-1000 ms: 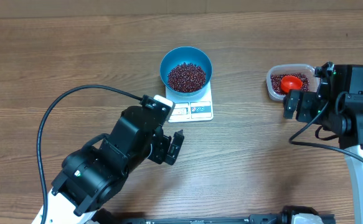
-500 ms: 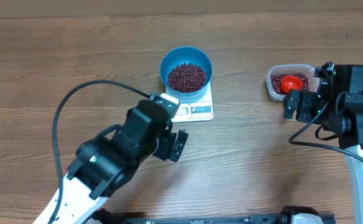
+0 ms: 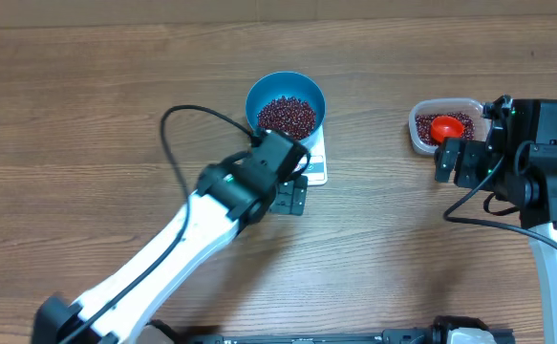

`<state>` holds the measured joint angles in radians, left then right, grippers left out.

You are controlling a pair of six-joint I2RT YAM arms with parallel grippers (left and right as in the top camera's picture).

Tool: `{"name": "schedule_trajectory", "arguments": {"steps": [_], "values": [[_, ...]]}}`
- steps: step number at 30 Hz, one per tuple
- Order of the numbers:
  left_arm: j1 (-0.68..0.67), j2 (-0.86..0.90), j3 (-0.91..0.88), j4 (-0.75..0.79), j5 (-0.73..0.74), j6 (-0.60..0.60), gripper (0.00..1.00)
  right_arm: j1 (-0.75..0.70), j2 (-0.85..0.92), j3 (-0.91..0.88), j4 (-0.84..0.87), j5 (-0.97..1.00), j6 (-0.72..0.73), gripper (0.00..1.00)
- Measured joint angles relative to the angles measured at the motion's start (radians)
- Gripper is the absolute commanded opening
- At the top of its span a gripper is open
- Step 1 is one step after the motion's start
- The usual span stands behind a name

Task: Scoop item into bowl and weigh 150g on scale
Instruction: 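Move the left gripper over the scale to view its display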

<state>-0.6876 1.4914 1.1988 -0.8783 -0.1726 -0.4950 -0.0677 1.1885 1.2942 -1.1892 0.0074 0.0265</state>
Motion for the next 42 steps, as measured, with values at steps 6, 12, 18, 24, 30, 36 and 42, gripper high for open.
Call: {"name": "schedule_trajectory", "arguments": {"steps": [6,12,18,24,30,36,42], "values": [[-0.003,0.130,0.000,0.051,-0.022,-0.105,0.99,0.000,0.000,0.000,0.000,0.000,0.000,1.00],[-0.048,0.187,-0.001,0.068,-0.075,-0.207,0.99,0.000,0.000,0.000,0.000,0.000,0.000,1.00],[-0.079,0.200,-0.001,0.068,-0.124,-0.299,0.99,0.000,0.000,0.000,0.000,0.000,0.000,1.00],[-0.079,0.200,-0.001,0.052,-0.144,-0.345,0.99,0.000,0.000,0.000,0.000,0.000,0.000,1.00],[-0.079,0.200,-0.001,0.041,-0.154,-0.365,0.99,0.000,0.000,0.000,0.000,0.000,0.000,1.00],[-0.079,0.200,-0.001,0.041,-0.158,-0.375,0.99,0.000,0.000,0.000,0.000,0.000,0.000,1.00],[-0.079,0.200,-0.001,0.036,-0.158,-0.382,0.99,0.000,0.000,0.000,0.000,0.000,0.000,1.00]]}}
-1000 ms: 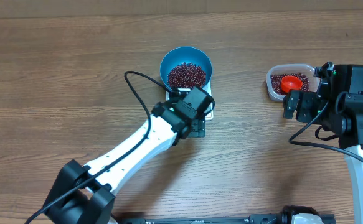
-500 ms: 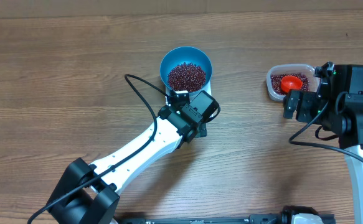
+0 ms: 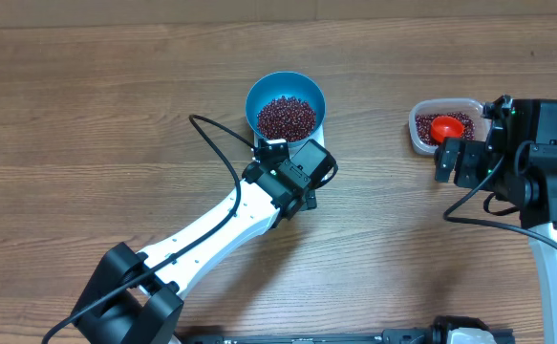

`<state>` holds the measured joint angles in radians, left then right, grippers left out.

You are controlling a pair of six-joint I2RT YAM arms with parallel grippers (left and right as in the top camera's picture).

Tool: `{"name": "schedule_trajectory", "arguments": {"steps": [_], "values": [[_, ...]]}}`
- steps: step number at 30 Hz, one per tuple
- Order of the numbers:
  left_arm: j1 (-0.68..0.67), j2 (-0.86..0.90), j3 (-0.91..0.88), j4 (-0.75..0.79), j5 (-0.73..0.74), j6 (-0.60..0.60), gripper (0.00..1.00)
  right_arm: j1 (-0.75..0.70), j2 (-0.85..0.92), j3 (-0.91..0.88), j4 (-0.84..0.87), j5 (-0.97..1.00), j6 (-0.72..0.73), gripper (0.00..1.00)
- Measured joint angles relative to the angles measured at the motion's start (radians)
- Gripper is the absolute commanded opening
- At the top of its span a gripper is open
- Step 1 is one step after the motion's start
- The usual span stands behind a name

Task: Scoop item into bowl and weigh 150g on scale
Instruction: 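Move the left gripper over the scale to view its display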

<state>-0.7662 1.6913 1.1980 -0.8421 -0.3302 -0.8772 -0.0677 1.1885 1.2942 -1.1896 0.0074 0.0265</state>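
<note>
A blue bowl [image 3: 286, 105] filled with dark red beans stands on a white scale [image 3: 322, 140]. Only a sliver of the scale shows, because my left arm's wrist lies over it. The left gripper [image 3: 307, 194] sits just in front of the bowl, and its fingers are too dark and foreshortened to read. At the right, a clear tub [image 3: 443, 124] holds more beans and a red scoop [image 3: 442, 127]. My right gripper [image 3: 456, 161] hovers just in front of the tub, apart from the scoop. The gap between its fingers cannot be made out.
A black cable [image 3: 223, 153] loops from the left arm across the table, left of the bowl. The right arm's body [image 3: 546, 162] fills the far right edge. Bare wooden tabletop [image 3: 96, 115] stretches to the left.
The left arm has swung to the right. Its wrist now lies over the scale's front, where before it sat left of the scale. The right arm, bowl, tub and scoop are unchanged.
</note>
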Motion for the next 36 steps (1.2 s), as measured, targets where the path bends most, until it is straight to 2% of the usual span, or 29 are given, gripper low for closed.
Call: {"name": "schedule_trajectory", "arguments": {"steps": [36], "values": [[0.000,0.000,-0.023,0.035,0.001,-0.034,0.99,0.000,0.000,0.000,0.000,0.000,0.000,1.00]]}}
